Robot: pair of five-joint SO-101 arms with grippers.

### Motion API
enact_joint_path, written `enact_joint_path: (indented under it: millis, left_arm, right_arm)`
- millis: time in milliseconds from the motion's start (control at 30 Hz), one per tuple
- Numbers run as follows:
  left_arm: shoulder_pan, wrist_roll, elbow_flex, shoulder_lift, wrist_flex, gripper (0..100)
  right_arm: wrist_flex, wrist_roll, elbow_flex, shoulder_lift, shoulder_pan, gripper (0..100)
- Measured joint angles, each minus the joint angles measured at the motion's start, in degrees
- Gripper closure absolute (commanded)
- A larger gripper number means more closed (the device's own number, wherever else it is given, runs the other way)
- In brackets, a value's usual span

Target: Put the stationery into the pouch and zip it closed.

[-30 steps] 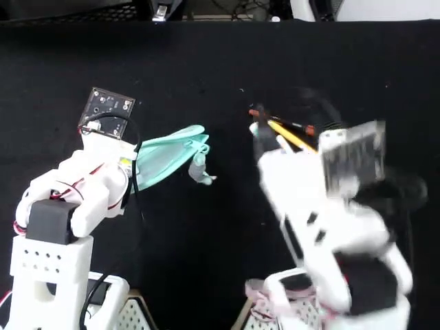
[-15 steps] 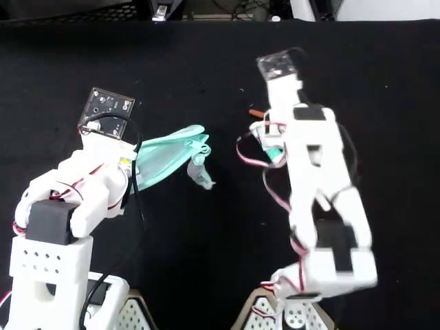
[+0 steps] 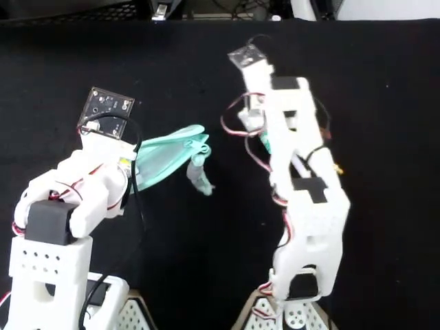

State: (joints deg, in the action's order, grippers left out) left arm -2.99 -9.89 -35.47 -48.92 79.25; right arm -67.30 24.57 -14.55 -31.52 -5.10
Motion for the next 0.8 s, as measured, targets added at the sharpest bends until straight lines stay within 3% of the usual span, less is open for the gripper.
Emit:
enact_joint_path:
  millis: [100, 467, 633, 800]
  left_arm:
    - [0.0, 0.0, 0.0, 0.0, 0.0, 97]
    - [0.0, 0.0, 0.0, 0.0, -0.09, 97]
    - [0.0, 0.0, 0.0, 0.0, -0.09, 97]
    - [0.0, 0.0, 0.0, 0.0, -0.09, 97]
  right_arm:
    - [-0.09, 0.18, -0.09, -0.97, -1.32, 83.1]
    - [1.32, 0.0, -5.1, -10.2, -0.62, 81.7]
    - [0.88, 0.09, -6.42, -10.99, -0.26, 99.1]
    - [-4.22, 0.09, -7.21, -9.32, -0.09, 98.5]
